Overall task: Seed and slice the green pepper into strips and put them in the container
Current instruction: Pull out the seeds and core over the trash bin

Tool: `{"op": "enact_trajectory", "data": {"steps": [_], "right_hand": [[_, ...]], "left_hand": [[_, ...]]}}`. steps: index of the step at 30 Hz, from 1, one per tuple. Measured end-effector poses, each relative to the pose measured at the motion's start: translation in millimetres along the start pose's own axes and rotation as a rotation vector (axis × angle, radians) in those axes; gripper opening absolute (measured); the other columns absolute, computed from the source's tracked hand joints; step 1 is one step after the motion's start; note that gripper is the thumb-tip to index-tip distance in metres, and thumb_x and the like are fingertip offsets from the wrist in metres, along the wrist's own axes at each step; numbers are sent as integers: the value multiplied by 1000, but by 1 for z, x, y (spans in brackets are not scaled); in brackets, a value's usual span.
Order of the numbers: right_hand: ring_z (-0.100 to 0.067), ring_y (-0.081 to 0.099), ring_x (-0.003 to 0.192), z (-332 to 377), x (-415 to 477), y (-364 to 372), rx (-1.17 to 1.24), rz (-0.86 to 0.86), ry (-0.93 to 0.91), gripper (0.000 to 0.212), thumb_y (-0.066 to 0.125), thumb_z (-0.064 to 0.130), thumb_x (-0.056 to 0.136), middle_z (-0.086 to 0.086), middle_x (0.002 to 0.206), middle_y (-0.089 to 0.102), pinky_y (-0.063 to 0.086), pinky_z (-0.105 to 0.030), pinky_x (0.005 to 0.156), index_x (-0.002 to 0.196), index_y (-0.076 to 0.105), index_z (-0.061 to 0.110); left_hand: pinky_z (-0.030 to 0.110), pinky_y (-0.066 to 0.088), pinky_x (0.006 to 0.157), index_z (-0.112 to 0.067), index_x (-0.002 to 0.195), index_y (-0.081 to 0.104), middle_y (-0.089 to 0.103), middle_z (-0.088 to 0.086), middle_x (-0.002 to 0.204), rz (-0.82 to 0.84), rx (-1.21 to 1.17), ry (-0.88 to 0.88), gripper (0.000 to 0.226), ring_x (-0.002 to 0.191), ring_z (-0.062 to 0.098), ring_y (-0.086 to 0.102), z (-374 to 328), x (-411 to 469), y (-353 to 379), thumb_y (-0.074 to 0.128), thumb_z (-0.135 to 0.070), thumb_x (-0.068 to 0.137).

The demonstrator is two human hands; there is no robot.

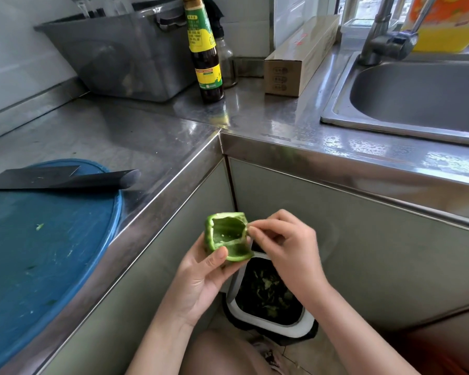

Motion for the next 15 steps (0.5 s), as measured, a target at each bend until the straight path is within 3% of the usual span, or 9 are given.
{"op": "enact_trajectory", "data": {"steps": [3, 5, 8, 10, 13, 15], "right_hand": [[-11, 55, 66, -18, 9, -12, -90, -56, 103, 8, 80, 11, 71, 2, 72, 56, 41, -11, 58, 72, 72, 14], [-10, 54, 65, -32, 12, -10, -200, -22, 138, 16, 77, 1, 69, 3, 74, 58, 43, -15, 60, 70, 69, 14], [-12, 66, 81, -47, 16, 5, -333, 117, 132, 28, 63, -7, 77, 3, 88, 71, 53, -28, 78, 85, 75, 16], [-17, 67, 98, -55, 16, 14, -400, 221, 177, 34, 55, -4, 83, 1, 102, 73, 51, -28, 88, 103, 73, 17], [-21, 67, 94, -58, 17, 17, -435, 233, 198, 30, 52, 6, 89, 0, 100, 73, 49, -30, 82, 111, 68, 17], [-20, 68, 88, -57, 18, 14, -429, 189, 204, 19, 60, 13, 88, 0, 94, 73, 50, -30, 77, 104, 70, 16]], "left_hand": [[52, 48, 93, 6, 125, 50, 55, 31, 124, -121, -83, -9, 91, 115, 46, 54, 0, 3, -13, 92, -8, 45], [53, 45, 94, 9, 128, 44, 53, 34, 125, -171, -125, -16, 101, 114, 47, 53, 3, 6, -19, 92, -5, 41], [56, 45, 93, 13, 126, 44, 50, 37, 126, -210, -135, -46, 101, 113, 50, 53, 11, 12, -18, 91, -1, 37], [57, 45, 91, 12, 119, 50, 53, 35, 123, -241, -152, -66, 87, 114, 48, 53, 15, 16, -16, 89, -1, 41], [60, 42, 95, 2, 108, 60, 61, 27, 113, -333, -218, -97, 39, 112, 43, 55, 18, 23, -11, 69, -20, 76], [59, 40, 95, 1, 102, 63, 65, 25, 104, -409, -252, -114, 45, 99, 43, 62, 20, 28, -14, 51, -40, 88]]}}
Point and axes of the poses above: each hand's wrist, its own x-axis towards the middle knuckle, its own y-axis out of the palm, z = x × y, the point moved 6 cm from there along x, towards the middle knuckle
